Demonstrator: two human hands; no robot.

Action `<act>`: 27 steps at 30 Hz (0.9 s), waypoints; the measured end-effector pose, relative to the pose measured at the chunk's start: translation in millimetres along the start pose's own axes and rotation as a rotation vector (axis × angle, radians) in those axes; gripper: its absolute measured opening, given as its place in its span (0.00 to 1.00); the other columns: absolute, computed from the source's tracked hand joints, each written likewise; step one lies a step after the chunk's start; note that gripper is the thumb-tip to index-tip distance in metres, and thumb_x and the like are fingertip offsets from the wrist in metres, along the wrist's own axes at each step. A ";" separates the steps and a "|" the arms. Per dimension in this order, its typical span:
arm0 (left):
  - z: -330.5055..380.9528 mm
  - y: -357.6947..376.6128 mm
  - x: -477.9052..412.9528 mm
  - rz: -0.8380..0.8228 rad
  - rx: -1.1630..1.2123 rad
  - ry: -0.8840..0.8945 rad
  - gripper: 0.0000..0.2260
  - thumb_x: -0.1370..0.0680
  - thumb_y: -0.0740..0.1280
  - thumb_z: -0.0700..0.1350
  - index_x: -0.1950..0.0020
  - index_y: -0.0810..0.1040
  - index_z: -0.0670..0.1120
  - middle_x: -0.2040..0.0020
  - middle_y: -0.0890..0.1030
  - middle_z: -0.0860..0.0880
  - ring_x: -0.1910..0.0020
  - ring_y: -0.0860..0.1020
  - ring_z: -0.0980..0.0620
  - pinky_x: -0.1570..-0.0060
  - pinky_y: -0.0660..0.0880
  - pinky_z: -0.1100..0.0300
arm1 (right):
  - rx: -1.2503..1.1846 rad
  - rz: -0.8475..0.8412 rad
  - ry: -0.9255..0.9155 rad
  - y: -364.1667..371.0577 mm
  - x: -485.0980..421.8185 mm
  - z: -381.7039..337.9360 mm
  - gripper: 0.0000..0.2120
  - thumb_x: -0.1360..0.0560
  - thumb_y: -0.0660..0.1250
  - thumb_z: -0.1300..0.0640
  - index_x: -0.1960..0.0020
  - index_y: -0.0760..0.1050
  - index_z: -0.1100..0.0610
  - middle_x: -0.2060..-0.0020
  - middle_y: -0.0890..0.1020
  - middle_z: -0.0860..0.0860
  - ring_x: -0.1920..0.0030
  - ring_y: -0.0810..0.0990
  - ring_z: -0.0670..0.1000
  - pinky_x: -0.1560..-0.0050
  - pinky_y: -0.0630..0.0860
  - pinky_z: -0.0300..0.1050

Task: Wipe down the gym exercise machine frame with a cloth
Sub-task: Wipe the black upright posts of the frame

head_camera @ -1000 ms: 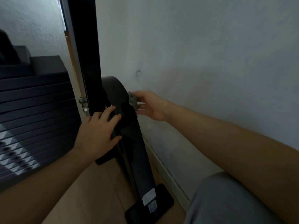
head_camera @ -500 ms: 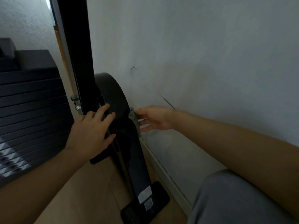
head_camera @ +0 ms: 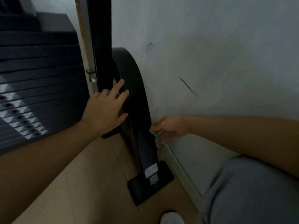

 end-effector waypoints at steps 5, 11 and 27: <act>0.0 5.2 4.0 0.002 0.013 0.005 0.37 0.27 0.71 0.61 0.23 0.64 0.47 0.18 0.55 0.43 0.43 0.78 0.38 0.53 0.75 0.48 | 0.064 -0.015 0.038 17.7 -10.7 31.8 0.29 0.21 0.70 0.60 0.23 0.63 0.54 0.33 0.76 0.55 0.39 0.79 0.59 0.46 0.82 0.54; 1.8 9.5 7.3 0.003 0.020 0.009 0.39 0.27 0.71 0.61 0.22 0.61 0.47 0.18 0.52 0.42 0.43 0.77 0.38 0.52 0.76 0.46 | 0.146 -0.056 0.098 36.4 -13.3 58.0 0.14 0.21 0.68 0.63 0.37 0.71 0.56 0.45 0.79 0.54 0.50 0.79 0.54 0.44 0.81 0.54; -12.1 -8.7 -0.8 0.218 0.689 -0.203 0.20 0.23 0.72 0.53 0.34 0.76 0.49 0.30 0.73 0.51 0.40 0.76 0.52 0.47 0.79 0.52 | -0.260 0.391 -0.662 -49.3 57.8 -117.3 0.26 0.29 0.74 0.73 0.36 0.68 0.64 0.45 0.81 0.58 0.60 0.84 0.43 0.62 0.80 0.36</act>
Point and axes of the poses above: each hand's wrist, its own x-axis away from the middle knuckle, its own y-axis out of the palm, z = x × y, the point moved 9 cm from there along -x, towards the middle knuckle
